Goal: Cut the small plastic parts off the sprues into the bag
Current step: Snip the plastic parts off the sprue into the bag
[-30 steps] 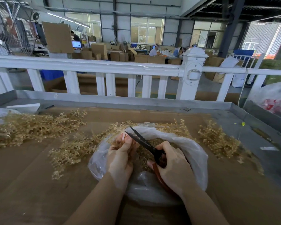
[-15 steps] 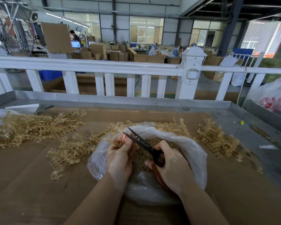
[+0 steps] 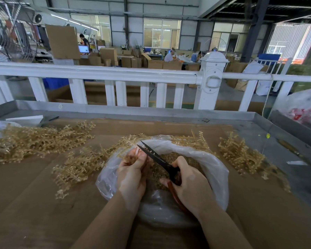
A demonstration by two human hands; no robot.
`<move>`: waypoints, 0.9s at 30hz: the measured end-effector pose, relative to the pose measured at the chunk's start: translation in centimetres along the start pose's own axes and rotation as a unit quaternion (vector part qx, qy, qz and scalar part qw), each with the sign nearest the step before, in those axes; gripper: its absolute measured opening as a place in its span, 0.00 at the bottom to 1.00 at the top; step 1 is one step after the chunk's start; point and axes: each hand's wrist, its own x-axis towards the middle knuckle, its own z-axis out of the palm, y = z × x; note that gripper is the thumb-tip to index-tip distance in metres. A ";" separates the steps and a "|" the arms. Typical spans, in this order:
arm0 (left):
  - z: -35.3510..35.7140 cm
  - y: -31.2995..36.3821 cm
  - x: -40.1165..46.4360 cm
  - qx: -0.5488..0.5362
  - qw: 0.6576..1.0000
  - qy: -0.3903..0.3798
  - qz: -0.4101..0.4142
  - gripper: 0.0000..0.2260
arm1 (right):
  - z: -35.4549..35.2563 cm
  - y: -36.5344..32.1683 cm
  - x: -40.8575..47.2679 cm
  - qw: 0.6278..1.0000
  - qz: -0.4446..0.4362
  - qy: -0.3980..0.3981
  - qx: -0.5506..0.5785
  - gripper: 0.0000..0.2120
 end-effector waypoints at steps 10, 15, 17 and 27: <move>0.1 -0.2 0.0 0.011 1.000 0.002 0.008 0.07 | 0.0 0.0 -0.1 1.000 0.010 -0.003 0.006 0.17; 0.2 -0.1 -0.3 0.031 0.999 0.010 0.009 0.07 | 0.1 -0.1 0.1 1.000 0.002 0.000 0.003 0.17; 0.3 0.0 -0.5 0.028 1.000 0.005 0.010 0.06 | 0.1 -0.1 0.1 1.000 0.002 0.005 0.005 0.17; 0.6 0.3 -1.0 0.010 1.000 -0.012 0.012 0.07 | -0.2 -0.2 0.2 1.000 0.002 -0.004 0.020 0.17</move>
